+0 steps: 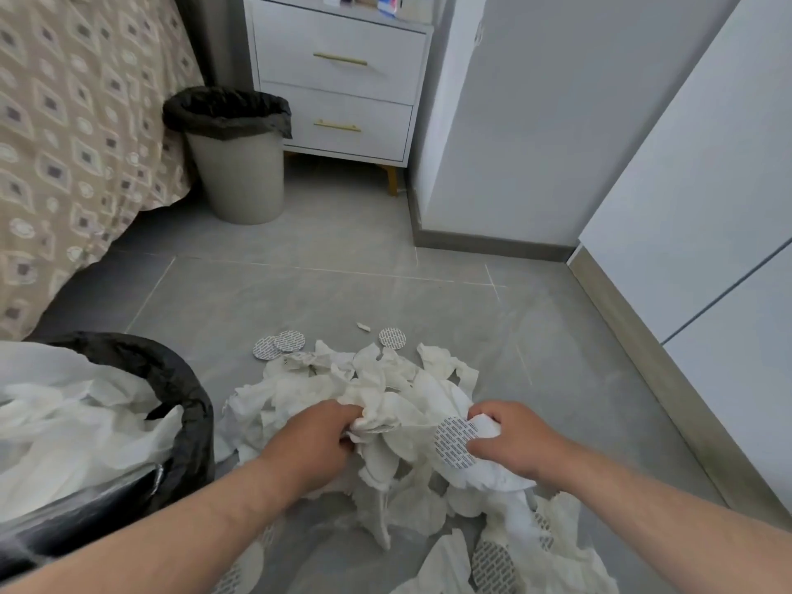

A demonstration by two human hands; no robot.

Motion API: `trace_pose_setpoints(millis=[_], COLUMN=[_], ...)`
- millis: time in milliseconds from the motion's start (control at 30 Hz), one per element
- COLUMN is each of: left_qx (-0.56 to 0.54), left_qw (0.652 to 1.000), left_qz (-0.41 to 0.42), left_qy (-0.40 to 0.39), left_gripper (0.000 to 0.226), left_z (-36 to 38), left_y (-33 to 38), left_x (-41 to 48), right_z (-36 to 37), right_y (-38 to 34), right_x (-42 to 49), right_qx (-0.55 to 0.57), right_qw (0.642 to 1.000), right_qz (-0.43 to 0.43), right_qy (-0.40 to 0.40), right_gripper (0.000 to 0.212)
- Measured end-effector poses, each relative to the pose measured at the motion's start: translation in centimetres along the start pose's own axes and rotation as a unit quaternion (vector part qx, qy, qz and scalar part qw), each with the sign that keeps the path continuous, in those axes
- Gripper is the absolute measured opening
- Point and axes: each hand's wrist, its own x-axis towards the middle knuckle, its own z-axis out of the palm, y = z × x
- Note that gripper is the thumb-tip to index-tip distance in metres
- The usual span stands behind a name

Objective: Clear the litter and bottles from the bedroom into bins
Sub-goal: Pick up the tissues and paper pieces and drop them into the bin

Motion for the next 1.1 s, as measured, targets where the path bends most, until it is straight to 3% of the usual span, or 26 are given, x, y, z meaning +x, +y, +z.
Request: trace_pose_setpoints(millis=[167,300,533,633,933,1100], left_qx=[-0.018,-0.032,0.005,0.017,-0.039,-0.074], left_qw=[0.998,0.996,0.999,0.998,0.986,0.981], left_qz=[0.003,0.001,0.001,-0.011,-0.039,-0.054], left_qy=[0.057,0.081,0.053,0.057,0.158,0.171], left_gripper=[0.015,0.031,0.016,0.022,0.044,0.037], left_z=[-3.3,-5.6,-7.7,-9.3,-15.2,-16.5], left_y=[1.2,1.9,2.7,3.2,3.5,2.6], left_x=[0.1,-0.5,-1.8,-2.1,-3.6,-4.6], right_z=[-2.2,-2.9,-2.6,-2.4,-2.0,-1.8], right_y=[-1.8,-2.7,-3.1,-3.4,-4.7,-5.2], right_x=[-0.8,-1.2,-1.3,-1.4,-1.3,-1.2], right_qx=[-0.001,0.013,0.014,0.01,-0.012,-0.011], right_qw=[0.999,0.997,0.997,0.997,0.995,0.995], right_qz=[-0.021,-0.028,-0.002,-0.002,-0.023,-0.027], right_qy=[0.041,0.07,0.077,0.082,0.096,0.094], right_gripper=[0.012,0.014,0.025,0.023,0.026,0.026])
